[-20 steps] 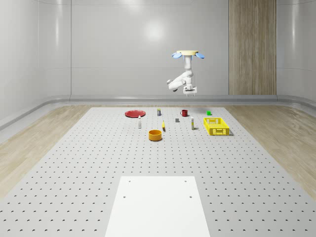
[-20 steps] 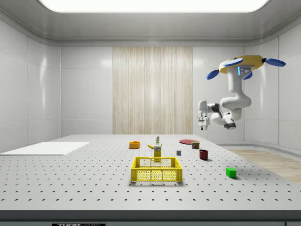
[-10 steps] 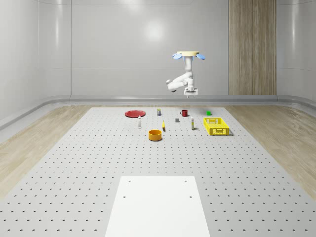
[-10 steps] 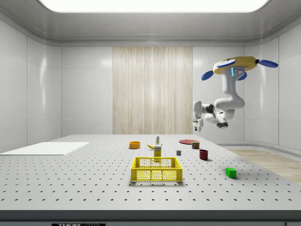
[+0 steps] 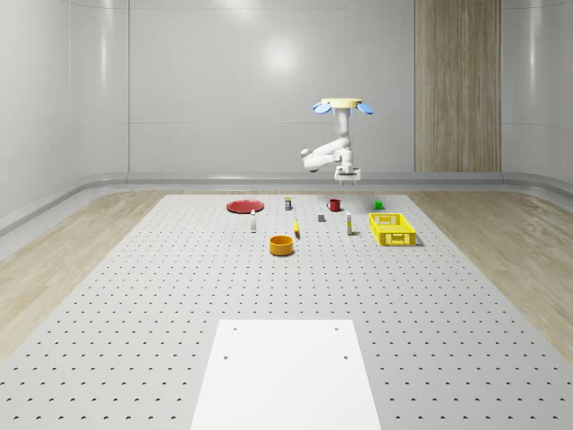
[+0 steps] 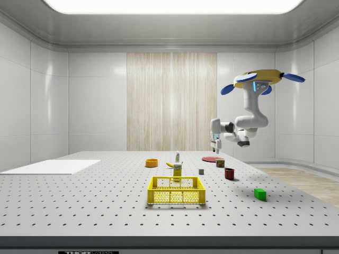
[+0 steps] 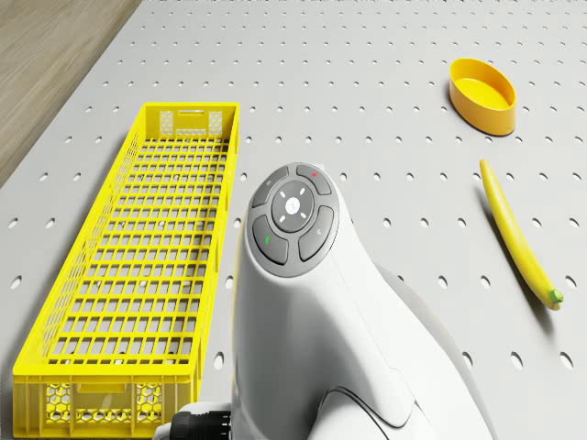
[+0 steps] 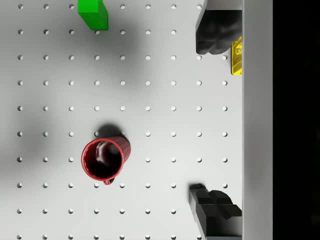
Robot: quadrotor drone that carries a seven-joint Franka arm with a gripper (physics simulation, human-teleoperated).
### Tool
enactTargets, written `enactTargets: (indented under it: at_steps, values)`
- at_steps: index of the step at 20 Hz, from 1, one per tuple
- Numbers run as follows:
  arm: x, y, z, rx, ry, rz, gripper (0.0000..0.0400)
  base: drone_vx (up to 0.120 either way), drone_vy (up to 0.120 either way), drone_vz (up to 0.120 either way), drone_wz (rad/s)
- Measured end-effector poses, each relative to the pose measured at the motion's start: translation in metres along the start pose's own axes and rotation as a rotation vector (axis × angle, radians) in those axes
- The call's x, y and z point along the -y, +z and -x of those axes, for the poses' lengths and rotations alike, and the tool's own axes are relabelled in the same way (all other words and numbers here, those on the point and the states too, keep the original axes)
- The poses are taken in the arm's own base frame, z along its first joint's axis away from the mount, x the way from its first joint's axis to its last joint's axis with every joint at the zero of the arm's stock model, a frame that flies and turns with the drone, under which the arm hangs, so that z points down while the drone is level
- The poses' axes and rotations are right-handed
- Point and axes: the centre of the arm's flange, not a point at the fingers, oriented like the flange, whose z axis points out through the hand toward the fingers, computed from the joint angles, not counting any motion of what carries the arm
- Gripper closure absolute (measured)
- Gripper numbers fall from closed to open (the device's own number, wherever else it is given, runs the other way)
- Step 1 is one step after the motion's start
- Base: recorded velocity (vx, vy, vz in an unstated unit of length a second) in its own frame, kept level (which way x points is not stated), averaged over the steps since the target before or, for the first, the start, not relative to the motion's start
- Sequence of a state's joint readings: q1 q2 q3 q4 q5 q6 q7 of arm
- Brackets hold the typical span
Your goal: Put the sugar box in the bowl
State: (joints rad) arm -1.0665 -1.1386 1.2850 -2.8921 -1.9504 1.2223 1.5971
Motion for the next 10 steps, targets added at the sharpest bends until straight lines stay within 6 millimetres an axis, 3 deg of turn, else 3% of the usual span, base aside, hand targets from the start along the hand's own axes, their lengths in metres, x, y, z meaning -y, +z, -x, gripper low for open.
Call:
enactTargets:
  at_steps: [10]
  values:
    - [0.0001,0.0,0.0001,-0.001,0.0,0.001,0.0,0.12,0.0,0.0,0.0]
